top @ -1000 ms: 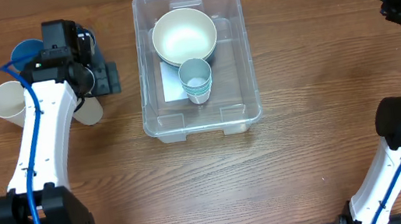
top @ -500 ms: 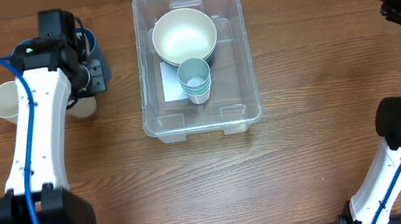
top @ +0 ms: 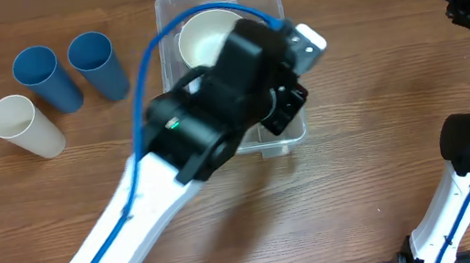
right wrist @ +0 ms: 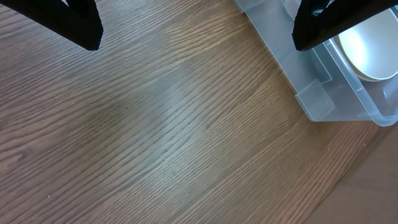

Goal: Pack container
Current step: 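Carry the cream cup right into the bin and release it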

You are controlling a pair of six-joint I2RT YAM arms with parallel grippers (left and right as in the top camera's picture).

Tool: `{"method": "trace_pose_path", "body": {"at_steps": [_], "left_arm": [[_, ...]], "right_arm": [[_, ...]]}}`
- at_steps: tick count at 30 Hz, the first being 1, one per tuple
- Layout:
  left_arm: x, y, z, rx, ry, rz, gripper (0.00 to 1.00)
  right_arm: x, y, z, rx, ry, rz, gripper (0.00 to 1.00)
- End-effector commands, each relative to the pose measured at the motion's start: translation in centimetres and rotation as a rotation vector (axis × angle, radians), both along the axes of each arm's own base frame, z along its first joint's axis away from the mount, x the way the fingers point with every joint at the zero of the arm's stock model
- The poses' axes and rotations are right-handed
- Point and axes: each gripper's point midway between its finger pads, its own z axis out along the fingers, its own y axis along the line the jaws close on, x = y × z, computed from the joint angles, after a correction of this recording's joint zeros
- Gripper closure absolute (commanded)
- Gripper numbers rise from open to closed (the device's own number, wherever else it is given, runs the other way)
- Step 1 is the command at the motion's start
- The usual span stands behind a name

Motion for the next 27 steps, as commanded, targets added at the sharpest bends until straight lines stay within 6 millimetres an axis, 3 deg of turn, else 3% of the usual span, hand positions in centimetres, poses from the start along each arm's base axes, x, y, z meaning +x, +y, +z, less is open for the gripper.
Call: {"method": "trace_pose_path", "body": {"at_steps": [1, 3, 5, 15, 21, 23, 25, 27], "left_arm": [[-0.1, -2.8, -4.4, 0.054, 0.099, -0.094, 0.96], [0.1, -2.9, -5.8, 0.080, 0.132, -0.084, 0.96], [0.0, -2.6, -6.0, 0.083, 0.146, -0.063, 0.96], [-1.8, 0.8, -8.6, 0.192, 0.305, 0.088, 0.96], [-2.1, 1.2, -10.1, 0.232, 0.345, 0.096, 0.96], [-1.9, 0.9, -11.6, 0.260, 0.371, 0.098, 0.96], [-1.3, 0.3, -14.6, 0.315, 0.419, 0.101, 0.96], [-1.0, -0.1, -16.3, 0.341, 0.444, 0.102, 0.96]], "right_arm": [[-0.1, 0.0, 1.7, -0.008, -0.051, -0.006, 0.00], [-0.1, 0.0, 1.7, -0.008, -0.051, -0.006, 0.00], [-0.1, 0.0, 1.7, -0.008, -0.051, -0.006, 0.00], [-0.1, 0.0, 1.7, -0.008, -0.051, -0.006, 0.00], [-0.1, 0.0, 1.7, -0.008, -0.051, -0.006, 0.00], [-0.1, 0.0, 1.7, -0.008, -0.051, -0.006, 0.00], [-0.1, 0.0, 1.7, -0.008, -0.051, -0.006, 0.00], [-0.1, 0.0, 1.7, -0.008, -0.051, -0.006, 0.00]]}}
